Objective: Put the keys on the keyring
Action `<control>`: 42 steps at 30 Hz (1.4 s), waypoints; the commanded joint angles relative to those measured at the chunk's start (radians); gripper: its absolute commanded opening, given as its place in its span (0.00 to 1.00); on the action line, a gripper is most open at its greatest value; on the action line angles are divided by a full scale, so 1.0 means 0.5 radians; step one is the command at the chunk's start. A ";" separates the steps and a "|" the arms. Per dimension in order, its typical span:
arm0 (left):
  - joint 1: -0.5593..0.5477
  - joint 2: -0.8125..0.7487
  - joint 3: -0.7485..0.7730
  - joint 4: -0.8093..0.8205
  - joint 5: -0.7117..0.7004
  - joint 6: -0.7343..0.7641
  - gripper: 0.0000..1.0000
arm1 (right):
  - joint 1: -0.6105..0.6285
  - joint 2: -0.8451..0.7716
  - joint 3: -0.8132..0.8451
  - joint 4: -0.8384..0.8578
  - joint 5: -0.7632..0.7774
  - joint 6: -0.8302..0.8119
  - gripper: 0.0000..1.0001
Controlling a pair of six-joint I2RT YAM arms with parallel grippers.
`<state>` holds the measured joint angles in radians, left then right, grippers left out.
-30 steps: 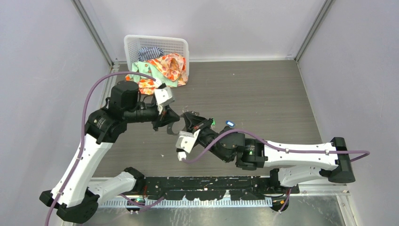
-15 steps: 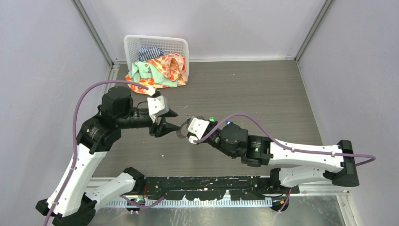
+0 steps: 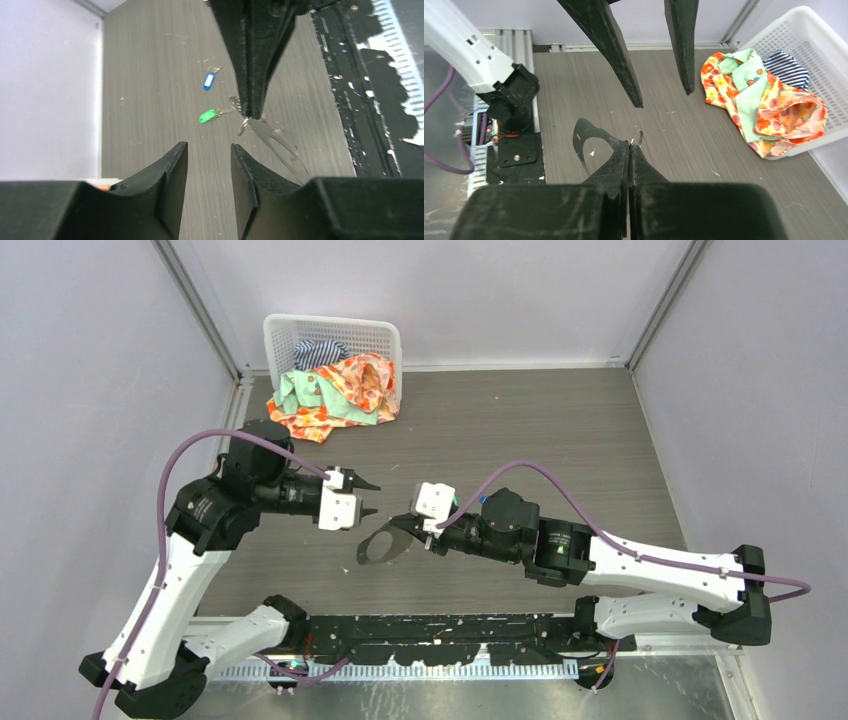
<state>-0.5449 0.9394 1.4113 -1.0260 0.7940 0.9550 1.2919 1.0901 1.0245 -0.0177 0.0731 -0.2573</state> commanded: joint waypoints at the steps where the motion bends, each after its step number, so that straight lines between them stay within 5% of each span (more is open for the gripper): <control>1: -0.039 0.058 0.144 -0.420 0.152 0.381 0.38 | -0.006 0.000 0.130 0.069 -0.118 0.063 0.01; 9: -0.146 0.112 0.215 -0.638 0.098 0.434 0.38 | -0.011 0.039 0.163 0.071 -0.201 0.081 0.01; 17: -0.193 0.035 0.047 -0.248 0.042 0.206 0.32 | -0.011 0.066 0.184 0.079 -0.247 0.103 0.01; 29: -0.236 0.100 0.065 -0.473 -0.039 0.262 0.22 | -0.011 0.074 0.203 0.080 -0.265 0.112 0.01; 35: -0.241 0.086 0.064 -0.351 -0.059 0.172 0.01 | -0.010 0.087 0.220 0.056 -0.282 0.113 0.01; 39: -0.242 0.048 0.034 -0.228 -0.076 0.099 0.00 | -0.011 0.067 0.230 0.051 -0.256 0.111 0.01; 42: -0.242 0.010 0.006 -0.138 -0.086 0.074 0.00 | -0.012 -0.006 0.220 -0.005 -0.206 0.107 0.19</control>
<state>-0.6613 0.9771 1.4265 -1.2015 0.7528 1.0275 1.2873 1.1347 1.0836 -0.0494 -0.0498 -0.2089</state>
